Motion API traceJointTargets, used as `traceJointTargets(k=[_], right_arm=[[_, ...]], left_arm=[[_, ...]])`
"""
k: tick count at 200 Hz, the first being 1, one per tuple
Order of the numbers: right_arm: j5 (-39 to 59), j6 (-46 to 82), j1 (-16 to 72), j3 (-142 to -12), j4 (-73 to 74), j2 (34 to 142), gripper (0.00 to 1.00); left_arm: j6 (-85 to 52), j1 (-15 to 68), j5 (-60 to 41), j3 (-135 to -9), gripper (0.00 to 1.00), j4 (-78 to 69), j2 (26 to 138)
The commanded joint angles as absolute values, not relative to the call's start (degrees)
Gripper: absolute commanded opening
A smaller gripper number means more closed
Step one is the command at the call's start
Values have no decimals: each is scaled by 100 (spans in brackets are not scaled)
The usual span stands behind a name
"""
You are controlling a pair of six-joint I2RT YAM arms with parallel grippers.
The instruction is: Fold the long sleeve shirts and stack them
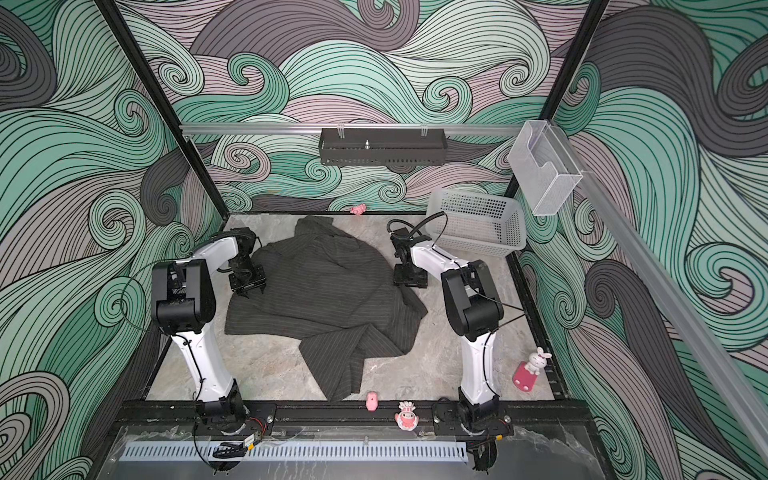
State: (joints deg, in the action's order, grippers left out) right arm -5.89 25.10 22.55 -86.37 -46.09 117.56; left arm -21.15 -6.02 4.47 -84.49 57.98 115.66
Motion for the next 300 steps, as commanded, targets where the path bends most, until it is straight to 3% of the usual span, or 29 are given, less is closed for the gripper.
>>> traceJointTargets(k=[1, 54, 91, 139, 191, 230, 272, 300], right_arm=[[-571, 2439, 2224, -8893, -4716, 11953, 64], [-626, 2463, 2261, -9253, -4933, 12598, 62], [-534, 2431, 2315, -9270, -5021, 12634, 57], [162, 2294, 2365, -9111, -4683, 12060, 73], [383, 2182, 2501, -9221, -4738, 12205, 74], [-30, 2245, 2550, -9233, -4942, 12419, 61], [-945, 2513, 2441, -8911, -5181, 12392, 41], [-1334, 2761, 2150, -8572, -5209, 12300, 36]], left_arm=[[-1910, -659, 712, -8499, 45, 6195, 11701], [-1942, -650, 13, -8578, 44, 5994, 11836], [-1942, -599, -1185, -8636, 44, 5577, 11606], [-2079, -343, -2099, -9295, 48, 5242, 11847], [-2266, -41, -1925, -10453, 49, 5236, 12619], [-2268, -50, -1088, -11029, 47, 5963, 13254], [-2203, -299, -295, -10638, 46, 6341, 13349], [-2032, -619, -57, -10251, 46, 6407, 13333]])
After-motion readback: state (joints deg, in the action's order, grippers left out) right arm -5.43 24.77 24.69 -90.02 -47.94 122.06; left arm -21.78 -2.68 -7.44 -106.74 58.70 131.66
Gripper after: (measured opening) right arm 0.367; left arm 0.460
